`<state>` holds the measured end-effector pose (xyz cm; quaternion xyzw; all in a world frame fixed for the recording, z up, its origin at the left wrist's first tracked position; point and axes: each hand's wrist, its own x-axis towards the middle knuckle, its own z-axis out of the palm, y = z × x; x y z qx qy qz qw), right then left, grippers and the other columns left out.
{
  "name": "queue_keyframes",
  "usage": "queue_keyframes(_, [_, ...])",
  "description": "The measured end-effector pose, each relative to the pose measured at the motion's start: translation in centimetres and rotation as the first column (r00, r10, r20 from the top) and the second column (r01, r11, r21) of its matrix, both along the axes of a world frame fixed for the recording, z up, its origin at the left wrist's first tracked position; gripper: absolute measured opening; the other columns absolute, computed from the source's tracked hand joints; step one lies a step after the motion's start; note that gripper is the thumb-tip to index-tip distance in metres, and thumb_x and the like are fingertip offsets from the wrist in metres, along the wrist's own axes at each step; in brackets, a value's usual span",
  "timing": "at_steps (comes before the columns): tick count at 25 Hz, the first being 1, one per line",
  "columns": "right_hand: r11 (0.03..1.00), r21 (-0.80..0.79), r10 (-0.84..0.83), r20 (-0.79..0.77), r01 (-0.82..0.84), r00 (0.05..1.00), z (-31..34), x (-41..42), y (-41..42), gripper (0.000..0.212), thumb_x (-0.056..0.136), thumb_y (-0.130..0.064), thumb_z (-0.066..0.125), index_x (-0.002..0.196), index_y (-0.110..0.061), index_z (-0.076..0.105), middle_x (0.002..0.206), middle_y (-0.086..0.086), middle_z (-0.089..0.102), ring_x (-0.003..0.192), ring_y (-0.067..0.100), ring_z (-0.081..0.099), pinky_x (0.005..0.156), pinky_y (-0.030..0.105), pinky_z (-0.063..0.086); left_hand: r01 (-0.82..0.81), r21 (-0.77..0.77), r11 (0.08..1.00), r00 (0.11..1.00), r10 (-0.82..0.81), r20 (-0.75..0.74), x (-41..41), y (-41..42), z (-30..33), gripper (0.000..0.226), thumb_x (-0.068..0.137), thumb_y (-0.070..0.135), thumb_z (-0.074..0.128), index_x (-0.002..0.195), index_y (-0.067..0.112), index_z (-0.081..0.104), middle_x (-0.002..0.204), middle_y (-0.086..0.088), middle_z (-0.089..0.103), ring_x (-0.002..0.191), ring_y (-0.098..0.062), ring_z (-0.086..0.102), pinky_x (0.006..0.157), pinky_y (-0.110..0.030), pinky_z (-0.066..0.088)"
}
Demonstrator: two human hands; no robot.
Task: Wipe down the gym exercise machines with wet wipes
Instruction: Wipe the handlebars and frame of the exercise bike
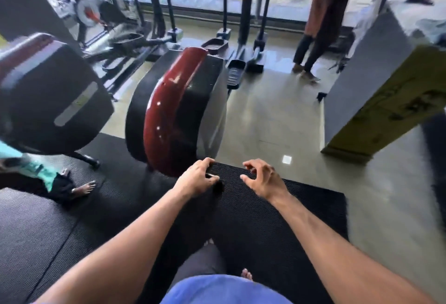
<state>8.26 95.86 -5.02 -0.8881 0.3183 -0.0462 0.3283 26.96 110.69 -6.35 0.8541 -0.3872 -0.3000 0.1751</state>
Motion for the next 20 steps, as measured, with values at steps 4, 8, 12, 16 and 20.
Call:
queue_keyframes(4, [0.982, -0.005, -0.187, -0.030, 0.187, 0.982, -0.1, -2.1, -6.1, 0.041, 0.093, -0.035, 0.072, 0.129, -0.018, 0.063, 0.124, -0.001, 0.064, 0.107, 0.016, 0.064, 0.091, 0.035, 0.055, 0.192, -0.038, 0.981, 0.981, -0.192, -0.007, -0.2, -10.3, -0.8, 0.061, 0.094, 0.041, 0.073, 0.148, 0.025, 0.050, 0.143, -0.006, 0.057, 0.134, -0.022, 0.055, 0.114, -0.037, 0.042])
queue_keyframes(8, [0.887, -0.037, -0.461, -0.030, 0.460, 0.887, 1.0, -8.3, -12.1, 0.041, 0.092, -0.032, 0.073, 0.128, -0.014, 0.065, 0.121, 0.002, 0.066, 0.103, 0.017, 0.065, 0.086, 0.029, 0.053, 0.441, -0.055, 0.896, 0.897, -0.442, -0.013, -3.2, -21.6, -0.1, 0.061, 0.093, 0.040, 0.073, 0.147, 0.026, 0.050, 0.143, -0.008, 0.059, 0.132, -0.025, 0.056, 0.112, -0.039, 0.044])
queue_keyframes(12, [0.744, -0.035, -0.668, -0.015, 0.667, 0.744, 2.6, -14.6, -16.9, 0.040, 0.090, -0.033, 0.075, 0.125, -0.016, 0.066, 0.117, 0.000, 0.066, 0.099, 0.018, 0.065, 0.085, 0.033, 0.055, 0.622, -0.107, 0.775, 0.781, -0.624, 0.025, -7.7, -31.7, 1.9, 0.058, 0.097, 0.042, 0.069, 0.148, 0.026, 0.047, 0.145, -0.007, 0.056, 0.130, -0.028, 0.056, 0.108, -0.043, 0.046])
queue_keyframes(16, [0.628, -0.043, -0.777, 0.031, 0.777, 0.629, 2.9, -20.0, -24.2, 0.039, 0.091, -0.031, 0.074, 0.125, -0.015, 0.065, 0.117, 0.001, 0.066, 0.098, 0.015, 0.062, 0.082, 0.027, 0.050, 0.719, -0.162, 0.676, 0.691, -0.721, 0.056, -13.4, -43.5, 2.9, 0.058, 0.098, 0.042, 0.068, 0.148, 0.024, 0.046, 0.144, -0.010, 0.057, 0.131, -0.030, 0.055, 0.108, -0.043, 0.046])
queue_keyframes(20, [0.601, -0.057, -0.795, 0.060, 0.797, 0.604, 2.4, -24.2, -33.5, 0.039, 0.093, -0.033, 0.072, 0.127, -0.016, 0.064, 0.119, 0.001, 0.066, 0.095, 0.009, 0.058, 0.078, 0.021, 0.045, 0.747, -0.202, 0.633, 0.656, -0.752, 0.071, -18.4, -54.7, 3.3, 0.059, 0.099, 0.040, 0.068, 0.150, 0.021, 0.045, 0.146, -0.014, 0.056, 0.134, -0.032, 0.052, 0.109, -0.046, 0.046])
